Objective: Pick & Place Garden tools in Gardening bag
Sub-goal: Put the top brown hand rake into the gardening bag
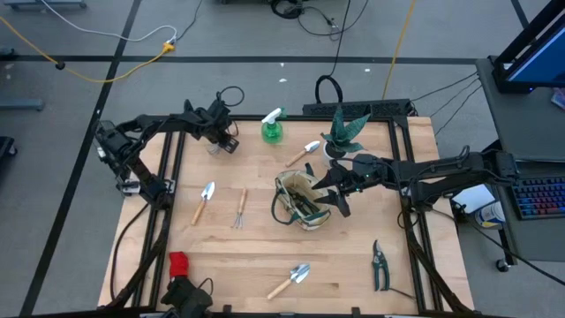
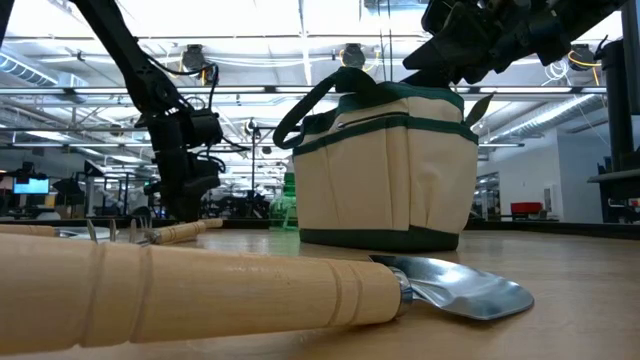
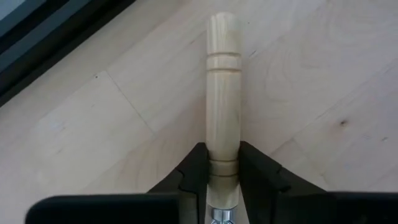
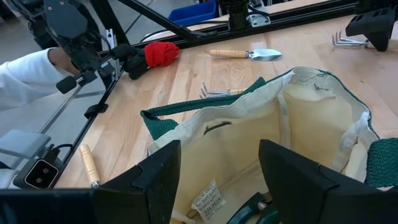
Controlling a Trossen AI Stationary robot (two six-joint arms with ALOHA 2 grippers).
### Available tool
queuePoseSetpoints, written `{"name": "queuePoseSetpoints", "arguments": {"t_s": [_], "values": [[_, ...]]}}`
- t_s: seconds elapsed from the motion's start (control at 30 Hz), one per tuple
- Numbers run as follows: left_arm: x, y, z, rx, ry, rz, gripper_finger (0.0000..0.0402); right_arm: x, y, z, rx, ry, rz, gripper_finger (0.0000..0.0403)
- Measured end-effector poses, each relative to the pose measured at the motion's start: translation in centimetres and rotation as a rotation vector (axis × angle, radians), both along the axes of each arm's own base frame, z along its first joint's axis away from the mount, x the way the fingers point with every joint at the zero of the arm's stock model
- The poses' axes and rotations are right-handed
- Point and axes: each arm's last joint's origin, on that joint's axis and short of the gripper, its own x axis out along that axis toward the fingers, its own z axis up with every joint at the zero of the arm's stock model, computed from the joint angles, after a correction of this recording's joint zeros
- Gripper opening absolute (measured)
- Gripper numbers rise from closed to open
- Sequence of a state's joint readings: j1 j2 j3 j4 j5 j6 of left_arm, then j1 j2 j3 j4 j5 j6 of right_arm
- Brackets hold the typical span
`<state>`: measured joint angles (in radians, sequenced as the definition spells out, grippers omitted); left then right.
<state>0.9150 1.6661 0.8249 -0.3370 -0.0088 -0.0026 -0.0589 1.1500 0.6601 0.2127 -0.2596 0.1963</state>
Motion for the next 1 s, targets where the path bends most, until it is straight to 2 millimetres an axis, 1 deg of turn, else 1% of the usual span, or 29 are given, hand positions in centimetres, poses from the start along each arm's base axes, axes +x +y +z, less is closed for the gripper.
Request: {"name": "queuePoseSetpoints", "arguments": {"t_s": [0.23,0.4,0.77,1.0], "values": [[0.4,-0.3,0.0,0.007,0.01,-0.002,0.0068,0.0,0.0,0.0,0.0,0.0,0.0,0.021],[1.1,-1.0,0.3,0.022,0.012,-0.031,0.0068,0.0,0.0,0.0,0.0,0.0,0.0,0.021],[2.4,-3.1,3.3,0.096,-0.065,-0.102,0.0071,0.0,0.0,0.0,0.0,0.001,0.0,0.021],[3.7,-5.6,5.8,0.18,-0.124,-0.203,0.0073,0.0,0.0,0.0,0.0,0.002,0.0,0.021]]}}
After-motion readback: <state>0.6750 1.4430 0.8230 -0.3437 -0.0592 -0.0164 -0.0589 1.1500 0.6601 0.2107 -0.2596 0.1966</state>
